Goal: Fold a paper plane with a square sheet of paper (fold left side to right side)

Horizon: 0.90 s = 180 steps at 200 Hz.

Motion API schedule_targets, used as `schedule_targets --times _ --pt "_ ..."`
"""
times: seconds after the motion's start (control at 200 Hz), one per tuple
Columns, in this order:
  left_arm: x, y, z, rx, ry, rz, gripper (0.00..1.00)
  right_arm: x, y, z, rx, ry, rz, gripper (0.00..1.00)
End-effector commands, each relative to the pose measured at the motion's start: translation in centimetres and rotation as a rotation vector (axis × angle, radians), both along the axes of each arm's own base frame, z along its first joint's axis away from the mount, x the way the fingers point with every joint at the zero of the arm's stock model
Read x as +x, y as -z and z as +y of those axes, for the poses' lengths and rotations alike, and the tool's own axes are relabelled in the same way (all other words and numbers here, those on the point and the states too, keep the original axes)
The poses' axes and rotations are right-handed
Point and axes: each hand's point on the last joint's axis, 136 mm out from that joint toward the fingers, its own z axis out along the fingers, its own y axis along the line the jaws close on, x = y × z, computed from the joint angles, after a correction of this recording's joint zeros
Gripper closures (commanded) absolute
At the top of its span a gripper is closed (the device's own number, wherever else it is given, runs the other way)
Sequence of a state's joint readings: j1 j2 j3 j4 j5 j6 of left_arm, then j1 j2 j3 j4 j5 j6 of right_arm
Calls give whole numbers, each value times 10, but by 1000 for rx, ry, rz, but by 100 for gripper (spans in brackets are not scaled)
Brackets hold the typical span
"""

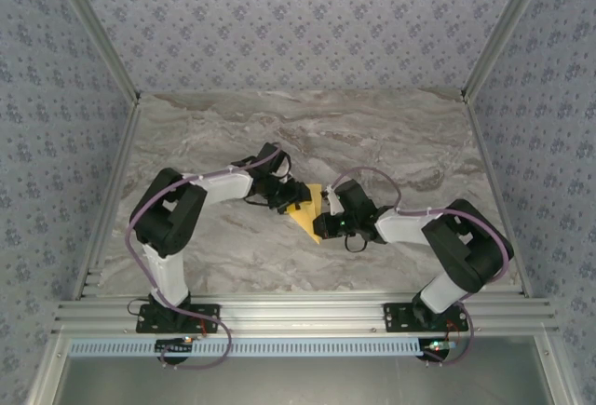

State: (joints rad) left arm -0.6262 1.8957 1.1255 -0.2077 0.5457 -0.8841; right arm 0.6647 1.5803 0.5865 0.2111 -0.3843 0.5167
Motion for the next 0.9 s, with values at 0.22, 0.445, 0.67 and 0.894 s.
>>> schedule_targets --times 0.22,0.445,0.67,0.894 --pt "3 11 -7 17 6 19 54 -5 7 -1 22 -5 46 88" --pt "-1 21 0 58 0 35 54 -1 0 -1 49 0 46 81" --pt "-4 25 3 71 -1 42 54 14 -29 -6 151 40 31 73" --pt "-3 23 3 68 -3 37 54 42 -39 -15 295 140 95 69"
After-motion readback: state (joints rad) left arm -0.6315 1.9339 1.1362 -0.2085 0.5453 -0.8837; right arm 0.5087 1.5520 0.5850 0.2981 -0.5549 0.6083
